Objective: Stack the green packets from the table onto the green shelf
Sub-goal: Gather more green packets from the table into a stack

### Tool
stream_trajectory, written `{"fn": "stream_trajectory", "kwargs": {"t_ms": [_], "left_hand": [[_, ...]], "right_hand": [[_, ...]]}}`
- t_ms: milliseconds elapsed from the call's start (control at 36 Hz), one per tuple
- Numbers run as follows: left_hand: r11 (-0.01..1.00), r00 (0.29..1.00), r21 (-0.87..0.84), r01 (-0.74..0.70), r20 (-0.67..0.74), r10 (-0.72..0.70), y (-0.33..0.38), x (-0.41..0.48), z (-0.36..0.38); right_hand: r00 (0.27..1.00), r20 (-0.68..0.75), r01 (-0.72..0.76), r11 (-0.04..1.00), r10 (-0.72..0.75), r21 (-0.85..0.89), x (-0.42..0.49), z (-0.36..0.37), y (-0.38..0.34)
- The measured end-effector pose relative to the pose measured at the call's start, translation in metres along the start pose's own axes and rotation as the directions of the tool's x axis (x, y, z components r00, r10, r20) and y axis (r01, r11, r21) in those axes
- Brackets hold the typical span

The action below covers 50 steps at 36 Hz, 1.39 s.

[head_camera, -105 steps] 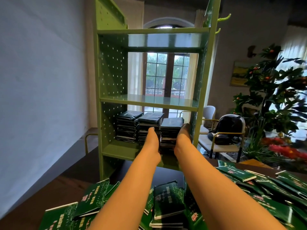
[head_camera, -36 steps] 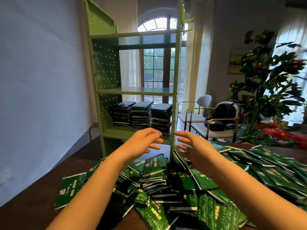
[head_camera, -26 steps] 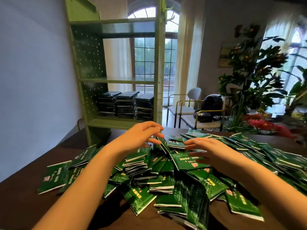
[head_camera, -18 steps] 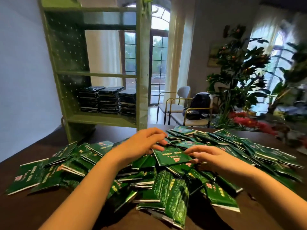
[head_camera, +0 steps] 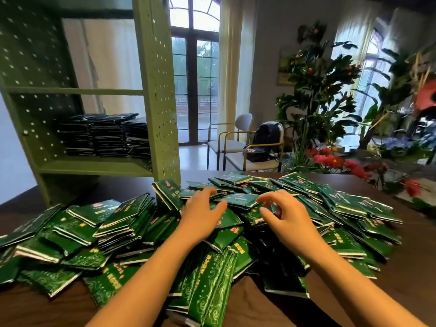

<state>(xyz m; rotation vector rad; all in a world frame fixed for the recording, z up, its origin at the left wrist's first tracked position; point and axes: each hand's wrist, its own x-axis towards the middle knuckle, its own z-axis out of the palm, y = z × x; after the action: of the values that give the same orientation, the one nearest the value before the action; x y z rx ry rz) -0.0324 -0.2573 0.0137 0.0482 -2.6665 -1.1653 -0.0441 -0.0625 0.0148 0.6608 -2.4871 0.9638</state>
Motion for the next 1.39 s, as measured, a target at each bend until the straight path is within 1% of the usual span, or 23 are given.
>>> {"fn": "stream_trajectory", "kwargs": {"t_ms": [56,111,167,250,333,361,444,528,639,694,750,833,889,944,1000,1056,1083,1139,1167,1222,1278,1333,1389], "left_hand": [[0.999,1.0,0.053,0.008,-0.014,-0.007,-0.003,0.002,0.008],[0.994,0.999,0.105,0.026,-0.036,-0.022,-0.007,0.003,0.014],[0.991,0.998,0.131,0.034,-0.054,-0.027,-0.011,0.001,0.02],[0.983,0.995,0.177,0.04,-0.094,-0.023,-0.018,-0.003,0.027],[0.979,0.995,0.193,0.063,-0.09,-0.047,-0.025,-0.006,0.029],[0.978,0.995,0.199,0.07,-0.078,-0.056,-0.027,-0.006,0.029],[0.972,0.997,0.225,0.069,-0.048,-0.06,-0.031,-0.008,0.028],[0.973,0.997,0.226,0.055,-0.058,-0.043,-0.032,-0.012,0.024],[0.929,0.997,0.367,0.047,-0.073,-0.022,-0.031,-0.018,0.021],[0.902,0.996,0.428,0.049,-0.089,-0.011,-0.027,-0.02,0.02],[0.906,0.994,0.42,0.049,-0.107,-0.004,-0.024,-0.023,0.02],[0.942,0.987,0.33,0.053,-0.159,0.0,-0.023,-0.025,0.016],[0.972,0.981,0.231,0.047,-0.192,-0.001,-0.024,-0.027,0.013],[0.999,0.981,0.044,0.028,-0.195,-0.019,-0.025,-0.028,0.009],[0.977,0.981,-0.209,0.036,-0.18,-0.075,-0.024,-0.028,0.006],[0.896,0.978,-0.435,0.087,-0.134,-0.16,-0.022,-0.027,0.004],[0.833,0.976,-0.538,0.126,-0.085,-0.203,-0.022,-0.026,0.003],[0.66,0.964,-0.718,0.222,0.061,-0.258,-0.021,-0.027,0.005],[0.582,0.955,-0.769,0.265,0.126,-0.268,-0.02,-0.027,0.006],[0.508,0.944,-0.804,0.309,0.194,-0.267,-0.021,-0.027,0.01],[0.478,0.942,-0.819,0.317,0.215,-0.257,-0.022,-0.026,0.013],[0.425,0.939,-0.847,0.32,0.225,-0.259,-0.022,-0.025,0.015],[0.327,0.936,-0.888,0.324,0.249,-0.25,-0.022,-0.024,0.016]], "right_hand": [[0.999,-0.021,0.022,0.996,-0.024,-0.084,0.005,0.005,0.003],[0.999,-0.011,0.03,0.988,-0.032,-0.154,0.011,0.011,0.004],[0.999,0.04,0.03,0.977,-0.022,-0.212,0.016,0.018,0.004],[0.987,0.157,0.016,0.951,0.035,-0.308,0.023,0.029,0.006],[0.977,0.202,0.006,0.93,0.073,-0.366,0.022,0.043,0.014],[0.979,0.193,0.009,0.924,0.07,-0.383,0.02,0.046,0.017],[0.995,0.103,0.034,0.915,0.009,-0.401,0.016,0.05,0.021],[0.998,0.041,0.063,0.921,-0.051,-0.385,0.012,0.05,0.022],[0.991,-0.013,0.119,0.911,-0.135,-0.395,0.008,0.053,0.028],[0.98,-0.065,0.152,0.921,-0.187,-0.359,0.007,0.055,0.031],[0.973,-0.116,0.161,0.949,-0.198,-0.271,0.006,0.055,0.032],[0.957,-0.219,0.164,0.978,-0.189,-0.128,0.004,0.051,0.03],[0.927,-0.316,0.191,0.979,-0.203,-0.067,0.003,0.047,0.026],[0.894,-0.395,0.216,0.976,-0.21,-0.028,0.001,0.043,0.023],[0.872,-0.439,0.236,0.972,-0.215,-0.007,0.0,0.041,0.022],[0.851,-0.475,0.255,0.967,-0.225,-0.002,-0.001,0.042,0.021],[0.837,-0.494,0.269,0.963,-0.235,-0.001,-0.001,0.043,0.021],[0.804,-0.535,0.311,0.951,-0.26,0.005,-0.002,0.044,0.018],[0.788,-0.551,0.332,0.943,-0.273,0.008,-0.003,0.044,0.016],[0.768,-0.56,0.373,0.928,-0.31,-0.001,-0.004,0.044,0.013],[0.76,-0.533,0.423,0.906,-0.372,-0.028,-0.005,0.044,0.012],[0.765,-0.472,0.476,0.879,-0.437,-0.042,-0.006,0.046,0.01],[0.783,-0.392,0.518,0.855,-0.482,-0.018,-0.006,0.049,0.007]]}}
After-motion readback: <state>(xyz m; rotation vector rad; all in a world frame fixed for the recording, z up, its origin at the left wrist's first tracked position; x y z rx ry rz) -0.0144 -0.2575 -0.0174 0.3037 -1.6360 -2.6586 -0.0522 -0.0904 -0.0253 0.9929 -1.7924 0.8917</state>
